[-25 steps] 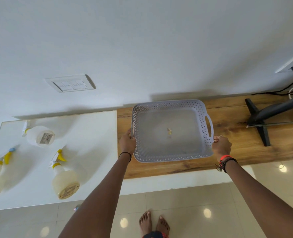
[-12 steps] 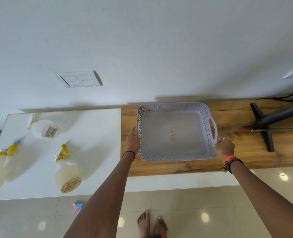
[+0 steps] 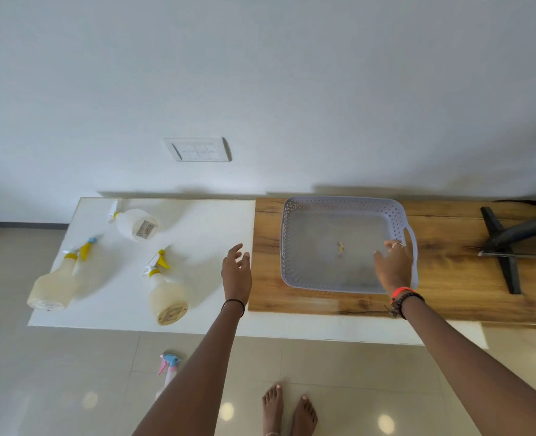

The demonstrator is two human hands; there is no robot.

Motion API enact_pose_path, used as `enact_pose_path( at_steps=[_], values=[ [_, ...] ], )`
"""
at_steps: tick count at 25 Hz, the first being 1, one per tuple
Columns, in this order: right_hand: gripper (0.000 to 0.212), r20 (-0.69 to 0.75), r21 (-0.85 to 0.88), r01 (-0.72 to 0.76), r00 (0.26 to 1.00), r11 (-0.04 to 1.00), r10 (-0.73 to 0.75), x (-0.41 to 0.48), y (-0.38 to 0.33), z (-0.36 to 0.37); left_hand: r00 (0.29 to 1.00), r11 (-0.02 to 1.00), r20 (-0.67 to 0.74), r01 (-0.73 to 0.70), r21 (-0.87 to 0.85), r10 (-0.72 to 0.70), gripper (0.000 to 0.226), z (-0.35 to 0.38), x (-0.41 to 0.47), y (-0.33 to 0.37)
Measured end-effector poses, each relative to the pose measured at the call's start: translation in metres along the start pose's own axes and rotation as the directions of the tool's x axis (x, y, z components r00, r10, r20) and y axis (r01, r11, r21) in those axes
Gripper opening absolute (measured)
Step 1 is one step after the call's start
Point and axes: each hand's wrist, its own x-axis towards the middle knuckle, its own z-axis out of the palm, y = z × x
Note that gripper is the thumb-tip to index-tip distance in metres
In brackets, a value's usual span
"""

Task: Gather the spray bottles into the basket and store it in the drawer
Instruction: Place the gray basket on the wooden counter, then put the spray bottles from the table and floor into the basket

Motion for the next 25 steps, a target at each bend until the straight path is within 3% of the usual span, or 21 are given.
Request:
enact_pose_path(
  at_steps=[7, 14, 17, 20, 25],
  values=[
    [0.028, 0.162, 0.066, 0.135, 0.976, 0.989, -0.145, -0.081, -0.058, 0.065, 0.967, 0.984, -0.240, 0.051, -0.169, -0.091, 0.030, -0.079, -0.012, -0.032],
    [0.026, 0.317, 0.135, 0.130, 0.934, 0.982, -0.167, -0.144, -0.113, 0.148, 0.930, 0.980, -0.315, 0.161, -0.113, -0.189, 0.034, -0.157, 0.019, -0.074],
    [0.034, 0.452, 0.138, 0.052, 0.885, 0.989, -0.109, -0.159, -0.131, 0.179, 0.913, 0.946, -0.251, 0.304, -0.109, -0.323, 0.040, -0.173, 0.038, -0.091],
    [0.044, 0.614, 0.084, 0.013, 0.786, 0.996, -0.063, -0.167, -0.149, 0.215, 0.873, 0.884, -0.149, 0.447, -0.135, -0.464, 0.053, -0.183, 0.061, -0.106],
    [0.068, 0.791, -0.034, 0.012, 0.612, 0.999, 0.019, -0.175, -0.169, 0.274, 0.845, 0.838, 0.042, 0.534, -0.111, -0.533, 0.075, -0.196, 0.097, -0.133]
  ],
)
